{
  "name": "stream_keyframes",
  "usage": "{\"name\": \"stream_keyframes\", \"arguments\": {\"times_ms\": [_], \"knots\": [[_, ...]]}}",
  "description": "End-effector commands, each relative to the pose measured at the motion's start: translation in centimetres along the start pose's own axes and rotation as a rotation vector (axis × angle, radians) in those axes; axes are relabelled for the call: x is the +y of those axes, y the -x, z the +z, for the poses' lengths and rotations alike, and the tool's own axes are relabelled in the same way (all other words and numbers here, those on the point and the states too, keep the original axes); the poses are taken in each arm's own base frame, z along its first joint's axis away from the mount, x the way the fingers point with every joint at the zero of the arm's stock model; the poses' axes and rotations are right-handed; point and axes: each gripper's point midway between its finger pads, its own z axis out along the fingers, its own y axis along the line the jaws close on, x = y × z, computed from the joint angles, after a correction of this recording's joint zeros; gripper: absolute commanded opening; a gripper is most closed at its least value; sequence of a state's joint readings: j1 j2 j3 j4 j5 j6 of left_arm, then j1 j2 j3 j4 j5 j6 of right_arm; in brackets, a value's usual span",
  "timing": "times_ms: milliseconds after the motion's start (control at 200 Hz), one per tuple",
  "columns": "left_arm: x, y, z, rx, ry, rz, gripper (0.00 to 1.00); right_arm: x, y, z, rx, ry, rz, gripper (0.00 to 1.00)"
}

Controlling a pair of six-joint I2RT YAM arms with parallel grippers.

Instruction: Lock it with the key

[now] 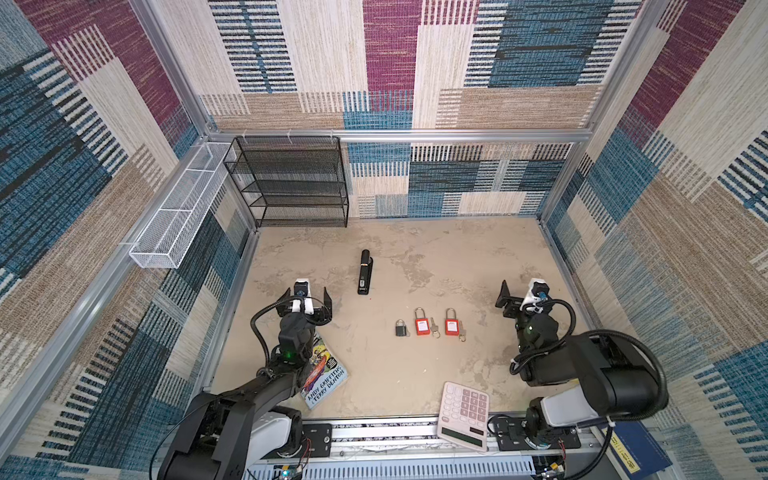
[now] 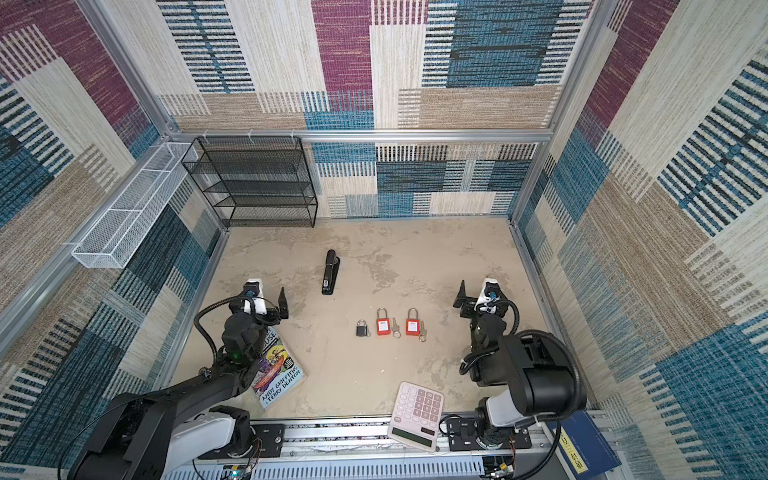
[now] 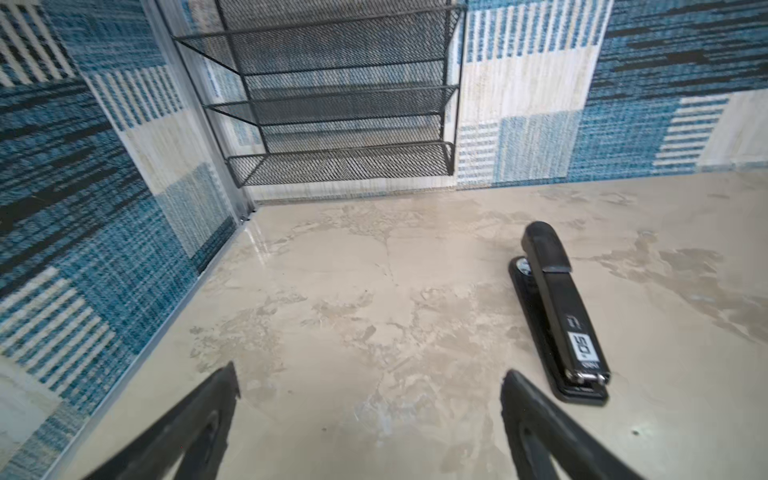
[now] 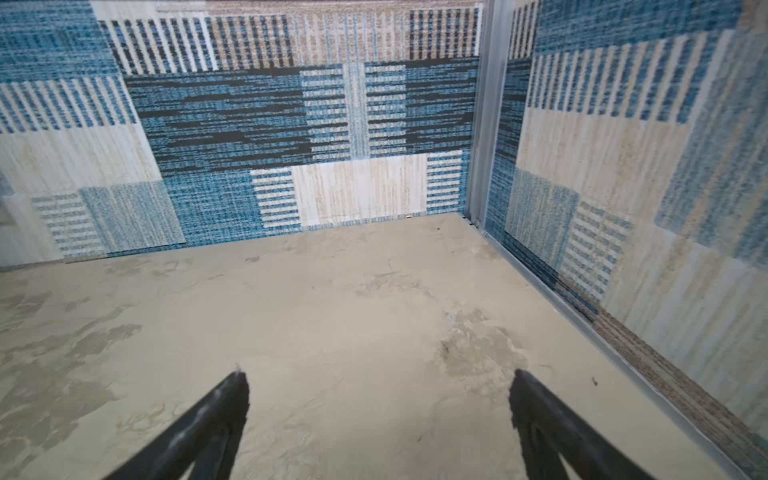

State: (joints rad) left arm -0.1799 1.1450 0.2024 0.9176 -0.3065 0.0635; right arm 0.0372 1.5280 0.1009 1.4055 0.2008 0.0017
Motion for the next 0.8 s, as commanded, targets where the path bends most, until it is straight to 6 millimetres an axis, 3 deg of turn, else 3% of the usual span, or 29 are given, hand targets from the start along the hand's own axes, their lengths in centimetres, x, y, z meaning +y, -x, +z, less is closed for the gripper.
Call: {"name": "stream_keyframes", "arguments": {"times_ms": [0,130,301,396,466,606,791], "knots": [[1.5,0.1,0.7,0.023,0.023,-0.085,1.0,1.0,1.3,0.9,-0.031,0.048,-0.005,0.99],[1.7,-0.4,0.9,0.054,-0.021,-0.04,1.0,1.3,1.2,1.3,-0.029,0.056,-0.016,0.99],[1.7,-3.5,2.2,0.103,-0.018,-0.055,1.0,1.4,0.9,1.9,-0.003,0.055,-0.016,0.99],[0.0,-5.7,3.7,0.11,-0.119,-0.022,1.0,1.4,0.9,1.9,-0.006,0.055,-0.017,0.99],[-0.8,-5.9,4.3,0.143,-0.175,-0.013,1.0,1.4,0.9,1.9,-0.004,0.055,-0.016,0.99],[1.3,-6.8,6.8,0.271,-0.032,-0.045,0.99,1.4,0.9,1.9,-0.005,0.055,-0.016,0.99],[2.0,-6.9,6.6,0.29,-0.001,-0.07,1.0,1.4,0.9,1.9,-0.004,0.055,-0.015,0.99]]}}
